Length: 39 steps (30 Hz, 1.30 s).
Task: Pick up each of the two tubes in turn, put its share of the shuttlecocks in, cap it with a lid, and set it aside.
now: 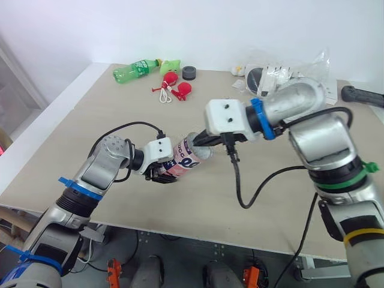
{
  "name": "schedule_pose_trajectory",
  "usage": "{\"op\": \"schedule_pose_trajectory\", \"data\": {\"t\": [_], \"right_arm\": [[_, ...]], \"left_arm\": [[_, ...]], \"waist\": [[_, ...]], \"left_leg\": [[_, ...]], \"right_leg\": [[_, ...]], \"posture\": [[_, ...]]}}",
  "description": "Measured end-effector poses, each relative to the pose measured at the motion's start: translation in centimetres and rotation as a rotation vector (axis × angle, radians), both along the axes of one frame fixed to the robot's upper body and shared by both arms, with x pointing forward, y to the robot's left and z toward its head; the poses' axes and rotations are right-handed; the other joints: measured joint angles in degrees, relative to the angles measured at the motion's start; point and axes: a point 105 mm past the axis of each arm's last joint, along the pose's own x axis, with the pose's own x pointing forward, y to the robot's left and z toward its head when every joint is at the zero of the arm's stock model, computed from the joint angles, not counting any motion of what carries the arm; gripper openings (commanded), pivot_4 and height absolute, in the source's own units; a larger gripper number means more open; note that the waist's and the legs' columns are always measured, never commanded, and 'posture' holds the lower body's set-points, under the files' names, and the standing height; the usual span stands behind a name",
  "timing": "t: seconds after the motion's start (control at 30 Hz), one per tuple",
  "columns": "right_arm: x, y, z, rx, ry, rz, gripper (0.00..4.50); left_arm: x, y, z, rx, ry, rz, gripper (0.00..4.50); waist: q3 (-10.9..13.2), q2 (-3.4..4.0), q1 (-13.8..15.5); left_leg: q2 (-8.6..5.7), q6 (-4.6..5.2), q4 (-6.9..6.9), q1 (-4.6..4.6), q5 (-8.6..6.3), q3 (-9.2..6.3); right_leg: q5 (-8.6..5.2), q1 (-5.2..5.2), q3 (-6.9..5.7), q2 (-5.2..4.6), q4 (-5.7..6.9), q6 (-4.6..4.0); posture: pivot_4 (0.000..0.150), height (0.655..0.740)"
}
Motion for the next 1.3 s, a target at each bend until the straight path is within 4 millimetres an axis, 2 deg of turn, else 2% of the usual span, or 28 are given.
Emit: {"op": "schedule_pose_trajectory", "data": {"t": [0.17,0.27,0.37,0.4,0.5,0.57,0.6,0.63,0.67,0.77,0.8,0.83,0.93,1.03,1.1,1.23,1.3], "right_arm": [[0.3,-2.1,0.9,0.039,0.003,-0.084,0.02],[1.0,-4.9,1.2,0.033,-0.011,-0.182,0.02],[1.5,-7.9,0.7,0.008,0.002,-0.279,0.99],[1.5,-8.8,0.3,-0.006,0.019,-0.311,1.45],[1.3,-14.4,-1.6,-0.093,0.099,-0.466,2.94],[0.9,-17.5,-1.9,-0.124,0.129,-0.559,4.01],[0.7,-18.5,-1.9,-0.132,0.137,-0.593,4.22],[0.1,-21.5,-1.8,-0.143,0.159,-0.697,4.42],[0.0,-21.9,-1.6,-0.140,0.160,-0.715,4.42],[-1.5,-25.5,-1.7,-0.142,0.166,-0.851,4.42],[-2.0,-26.2,-2.1,-0.149,0.181,-0.876,4.42],[-2.9,-27.5,-3.3,-0.168,0.226,-0.930,4.42],[-4.7,-29.4,-5.4,-0.202,0.310,-1.022,4.42],[-5.5,-30.2,-5.9,-0.210,0.328,-1.061,4.42],[-5.8,-30.8,-6.1,-0.207,0.332,-1.097,4.42],[-5.3,-33.5,-6.7,-0.218,0.288,-1.169,4.42],[-4.8,-34.7,-7.0,-0.226,0.275,-1.195,4.42]], "left_arm": [[0.0,-0.1,0.0,-0.005,0.002,-0.003,2.97],[0.0,-0.3,-0.1,-0.016,0.001,-0.009,2.97],[0.2,-0.8,0.0,-0.056,0.005,-0.010,2.97],[0.2,-1.0,0.0,-0.071,0.006,-0.007,2.97],[0.3,-2.2,0.0,-0.155,-0.006,-0.006,2.97],[0.2,-3.1,0.0,-0.209,-0.009,-0.012,2.97],[0.1,-3.6,0.0,-0.232,-0.009,-0.017,2.97],[-0.1,-4.8,0.1,-0.309,-0.004,-0.023,2.97],[-0.2,-4.8,0.0,-0.316,-0.003,-0.022,2.97],[-0.2,-6.2,0.9,-0.426,-0.019,-0.011,2.97],[-0.2,-6.6,1.3,-0.458,-0.024,-0.009,2.97],[-0.3,-7.2,2.0,-0.517,-0.042,-0.010,2.97],[-0.4,-8.1,2.4,-0.585,-0.061,-0.012,2.97],[-0.5,-8.7,2.4,-0.630,-0.064,-0.005,2.97],[-0.4,-9.3,1.9,-0.666,-0.065,0.000,2.97],[-0.8,-9.9,-1.4,-0.676,-0.001,0.030,2.97],[-0.8,-9.9,-2.2,-0.663,0.006,0.040,2.97]], "waist": [[0.00,-0.01,0.02],[0.02,-0.03,0.10],[0.02,-0.05,0.28],[0.03,-0.06,0.37],[0.10,-0.15,1.02],[0.21,-0.13,0.99],[0.24,-0.11,1.01],[0.27,-0.13,1.12],[0.33,-0.17,1.08],[0.38,-0.17,0.78],[0.38,-0.16,0.74],[0.39,-0.18,0.68],[0.36,-0.04,0.25],[0.39,-0.02,-0.32],[0.40,-0.04,-0.34],[0.43,-0.07,-0.43],[0.52,-0.06,-0.55]], "left_leg": [[-0.19,0.00,-0.01,-0.02,0.00,0.00],[-0.33,0.00,0.00,-0.07,0.00,0.01],[-0.40,0.00,0.03,-0.16,0.00,0.05],[-0.39,0.02,0.07,-0.25,0.01,0.08],[-0.43,0.03,0.13,-0.44,0.02,0.20],[-0.47,0.06,0.10,-0.49,-0.01,0.32],[-0.48,0.07,0.07,-0.52,-0.02,0.32],[-0.53,0.13,0.06,-0.55,-0.05,0.29],[-0.53,0.23,0.06,-0.55,-0.12,0.32],[-0.50,0.30,0.04,-0.58,-0.22,0.34],[-0.50,0.30,0.01,-0.56,-0.23,0.31],[-0.47,0.32,0.01,-0.53,-0.24,0.28],[-0.51,0.32,0.05,-0.43,-0.24,0.34],[-0.48,0.30,0.08,-0.31,-0.22,0.46],[-0.43,0.30,0.15,-0.25,-0.18,0.51],[-0.43,0.35,0.22,-0.23,-0.09,0.74],[-0.44,0.36,0.25,-0.23,-0.07,0.81]], "right_leg": [[-0.21,0.01,0.00,-0.20,0.00,0.35],[-0.28,0.04,-0.01,-0.37,-0.02,0.51],[-0.30,0.04,-0.08,-0.51,-0.04,0.58],[-0.31,0.03,-0.18,-0.59,-0.04,0.59],[-0.29,-0.01,-0.27,-0.82,-0.09,0.59],[-0.27,-0.10,-0.16,-0.91,-0.11,0.56],[-0.29,-0.09,-0.16,-0.93,-0.12,0.56],[-0.32,-0.10,-0.21,-0.98,-0.13,0.55],[-0.32,-0.12,-0.19,-0.97,-0.12,0.53],[-0.34,-0.18,-0.17,-0.83,-0.12,0.43],[-0.37,-0.17,-0.20,-0.81,-0.10,0.37],[-0.39,-0.12,-0.25,-0.77,-0.10,0.35],[-0.38,-0.08,-0.16,-0.77,-0.03,0.37],[-0.37,-0.02,-0.07,-0.75,-0.03,0.54],[-0.42,0.04,-0.04,-0.71,-0.04,0.77],[-0.27,0.02,0.16,-0.71,-0.06,0.92],[-0.21,-0.01,0.23,-0.72,-0.07,0.97]], "posture": [[0.150,0.7400],[0.150,0.7400],[0.150,0.7400],[0.150,0.7400],[0.150,0.7400],[0.150,0.7400],[0.150,0.7400],[0.150,0.7400],[0.150,0.7400],[0.150,0.7400],[0.150,0.7400],[0.150,0.7400],[0.150,0.7400],[0.150,0.7400],[0.150,0.7400],[0.150,0.7400],[0.150,0.7400]]}}
